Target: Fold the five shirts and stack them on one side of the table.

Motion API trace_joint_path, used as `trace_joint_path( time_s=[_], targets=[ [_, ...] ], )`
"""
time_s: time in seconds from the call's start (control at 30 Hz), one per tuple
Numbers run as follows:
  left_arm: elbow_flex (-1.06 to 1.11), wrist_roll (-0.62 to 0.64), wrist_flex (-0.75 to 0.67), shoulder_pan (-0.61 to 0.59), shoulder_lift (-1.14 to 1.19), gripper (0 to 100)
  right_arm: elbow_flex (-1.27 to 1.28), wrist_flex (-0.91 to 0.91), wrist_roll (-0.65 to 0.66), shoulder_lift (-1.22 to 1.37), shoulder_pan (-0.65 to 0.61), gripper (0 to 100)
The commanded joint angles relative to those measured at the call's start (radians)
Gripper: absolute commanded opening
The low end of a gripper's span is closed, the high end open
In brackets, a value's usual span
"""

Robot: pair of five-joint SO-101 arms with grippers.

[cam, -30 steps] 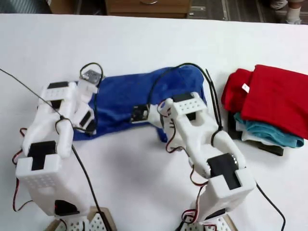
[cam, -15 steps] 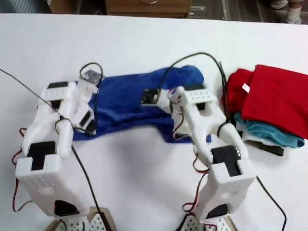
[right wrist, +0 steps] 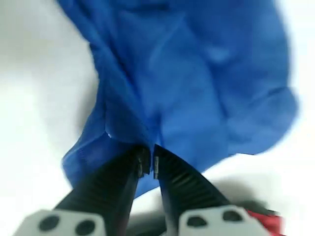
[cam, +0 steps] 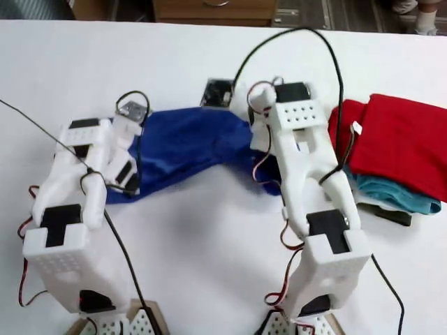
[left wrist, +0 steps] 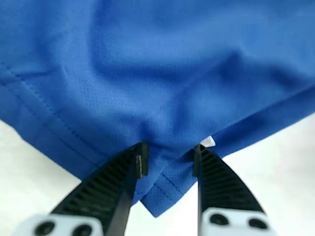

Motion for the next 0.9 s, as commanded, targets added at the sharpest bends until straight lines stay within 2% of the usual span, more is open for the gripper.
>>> trace_joint_path(
  time_s=[0.0,0.43,0.67,0.87],
  targets=[
    [-0.008,0.009,-0.043,0.008,0.012,17,-0.135,0.007,0.015,0.044,0.004,2.0],
    [-0.008,0.009,-0.043,0.008,0.012,17,-0.672,0.084,0.068,0.389,-0.065,2.0],
    [-0.008,0.009,-0.043,0.008,0.012,17,-0.865,0.088,0.064,0.559,-0.065,2.2],
    [-0.008,0.009,-0.043,0.009,0.012,17,-0.933,0.300,0.018,0.585,-0.064,2.0]
  ],
)
